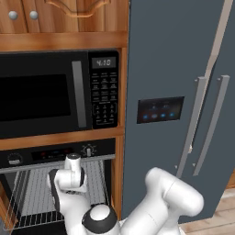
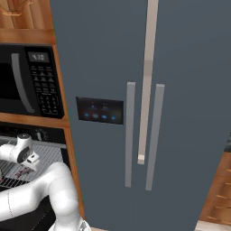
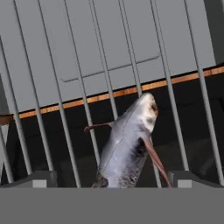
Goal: Take the fish from the oven and place it on the plate on the counter.
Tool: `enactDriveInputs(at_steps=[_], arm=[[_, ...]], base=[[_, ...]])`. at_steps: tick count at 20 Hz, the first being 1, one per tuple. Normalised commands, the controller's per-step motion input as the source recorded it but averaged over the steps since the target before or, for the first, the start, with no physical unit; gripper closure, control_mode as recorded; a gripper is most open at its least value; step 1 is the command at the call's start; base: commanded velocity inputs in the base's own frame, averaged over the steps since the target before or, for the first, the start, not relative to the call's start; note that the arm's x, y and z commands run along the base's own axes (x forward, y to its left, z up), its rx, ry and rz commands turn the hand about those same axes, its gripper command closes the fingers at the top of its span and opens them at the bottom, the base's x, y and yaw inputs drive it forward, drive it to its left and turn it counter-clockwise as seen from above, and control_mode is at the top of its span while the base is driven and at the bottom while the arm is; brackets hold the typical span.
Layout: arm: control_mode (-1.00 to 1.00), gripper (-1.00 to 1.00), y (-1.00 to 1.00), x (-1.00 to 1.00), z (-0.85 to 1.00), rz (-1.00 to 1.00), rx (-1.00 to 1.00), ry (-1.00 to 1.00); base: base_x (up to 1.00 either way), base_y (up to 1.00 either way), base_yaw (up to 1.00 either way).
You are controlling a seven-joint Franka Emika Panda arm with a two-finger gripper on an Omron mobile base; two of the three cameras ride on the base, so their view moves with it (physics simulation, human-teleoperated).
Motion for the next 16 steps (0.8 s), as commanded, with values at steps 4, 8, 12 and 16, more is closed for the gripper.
enactDriveInputs(at_steps=[4, 8, 12, 16], arm=[[-1.00, -1.00, 0.00, 0.00, -0.57, -0.03, 0.00, 0.00], [-1.00, -1.00, 0.00, -0.15, -0.35, -0.05, 0.00, 0.00], [-1.00, -1.00, 0.00, -0.19, -0.42, -0.04, -0.01, 0.01], [-1.00, 1.00, 0.00, -0.13, -0.33, 0.00, 0.00, 0.01]], base=[[0.00, 0.00, 0.00], [0.00, 0.00, 0.00], [0.00, 0.00, 0.00], [0.00, 0.00, 0.00]])
